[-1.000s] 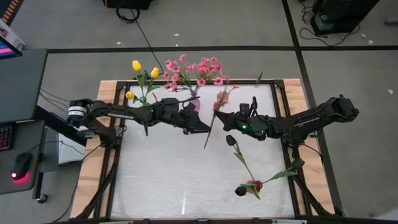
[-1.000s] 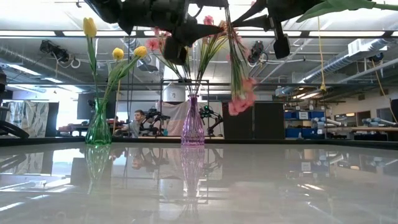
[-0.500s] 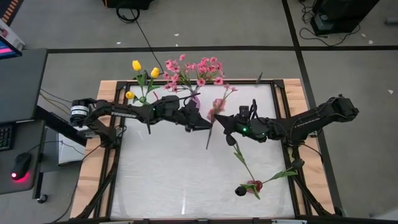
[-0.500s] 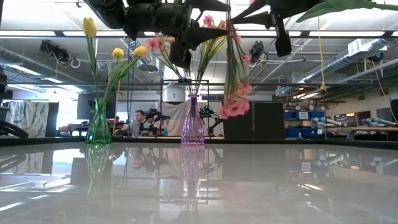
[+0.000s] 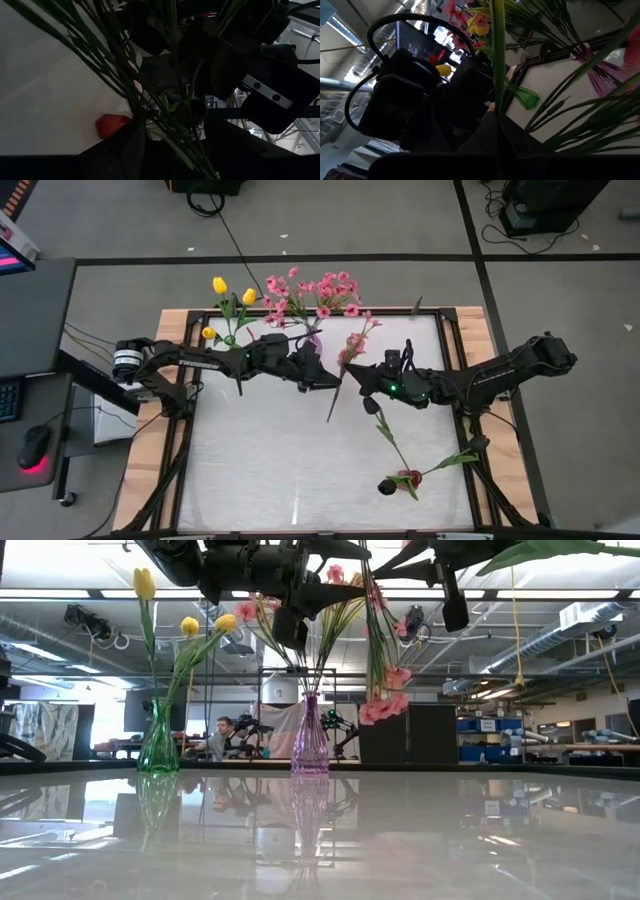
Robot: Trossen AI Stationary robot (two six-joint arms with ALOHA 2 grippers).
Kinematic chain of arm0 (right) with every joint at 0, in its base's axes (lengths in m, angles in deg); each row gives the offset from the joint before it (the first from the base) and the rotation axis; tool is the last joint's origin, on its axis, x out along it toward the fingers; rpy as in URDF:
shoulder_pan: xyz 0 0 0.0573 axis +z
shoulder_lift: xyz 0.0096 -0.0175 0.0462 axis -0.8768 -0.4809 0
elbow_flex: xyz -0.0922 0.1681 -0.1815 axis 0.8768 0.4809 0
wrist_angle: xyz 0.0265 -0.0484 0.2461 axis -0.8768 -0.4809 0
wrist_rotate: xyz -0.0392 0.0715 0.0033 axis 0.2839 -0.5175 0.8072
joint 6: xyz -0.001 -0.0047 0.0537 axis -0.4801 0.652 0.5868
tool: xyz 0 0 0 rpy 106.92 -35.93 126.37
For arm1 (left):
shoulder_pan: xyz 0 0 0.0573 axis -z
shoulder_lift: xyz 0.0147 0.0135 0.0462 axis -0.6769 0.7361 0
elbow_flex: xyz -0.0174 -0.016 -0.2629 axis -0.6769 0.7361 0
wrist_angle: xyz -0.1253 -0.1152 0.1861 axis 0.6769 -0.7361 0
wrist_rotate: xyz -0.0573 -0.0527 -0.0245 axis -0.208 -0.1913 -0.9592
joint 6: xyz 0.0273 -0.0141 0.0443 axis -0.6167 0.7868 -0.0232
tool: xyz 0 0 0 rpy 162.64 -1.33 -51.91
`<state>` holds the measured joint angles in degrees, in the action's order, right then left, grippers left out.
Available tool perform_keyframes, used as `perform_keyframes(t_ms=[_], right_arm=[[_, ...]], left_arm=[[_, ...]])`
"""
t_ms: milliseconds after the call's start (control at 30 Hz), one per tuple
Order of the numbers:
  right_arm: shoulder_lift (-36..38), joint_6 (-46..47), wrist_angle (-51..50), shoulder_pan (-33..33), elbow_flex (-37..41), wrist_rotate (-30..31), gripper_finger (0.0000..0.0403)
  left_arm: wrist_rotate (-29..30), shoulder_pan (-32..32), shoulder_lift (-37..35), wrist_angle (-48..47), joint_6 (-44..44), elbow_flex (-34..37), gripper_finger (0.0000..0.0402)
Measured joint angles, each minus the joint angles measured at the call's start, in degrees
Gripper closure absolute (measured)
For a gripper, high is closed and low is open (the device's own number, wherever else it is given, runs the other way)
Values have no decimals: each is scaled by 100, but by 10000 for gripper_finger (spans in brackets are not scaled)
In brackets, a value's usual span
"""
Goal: Sort flowers into vase by color
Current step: Put the pink flowers into the purple vase
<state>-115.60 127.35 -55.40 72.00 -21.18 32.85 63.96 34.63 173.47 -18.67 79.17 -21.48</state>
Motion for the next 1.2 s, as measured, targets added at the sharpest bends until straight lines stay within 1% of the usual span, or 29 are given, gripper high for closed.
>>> perform_keyframes(t_ms=[567, 667, 800, 900, 1000, 1200], right_arm=[[0, -59, -2, -52, 0, 296, 399], [-99, -66, 106, -52, 0, 296, 399], [-428, -44, 573, -52, 2, 290, 399], [-684, -45, 924, -47, 0, 168, 399], [-806, -49, 944, -13, 0, 160, 399], [-641, -371, 921, 17, 0, 191, 399]], left_arm=[[1, 9, -4, 0, 0, -2, 196], [2, 9, -4, 2, 0, -7, 196], [1, 9, -4, 4, -68, -9, 200], [-2, 11, -4, 2, -70, -9, 217], [-86, 11, -4, -10, -91, -9, 242], [-266, 11, -4, -22, -153, -9, 296]])
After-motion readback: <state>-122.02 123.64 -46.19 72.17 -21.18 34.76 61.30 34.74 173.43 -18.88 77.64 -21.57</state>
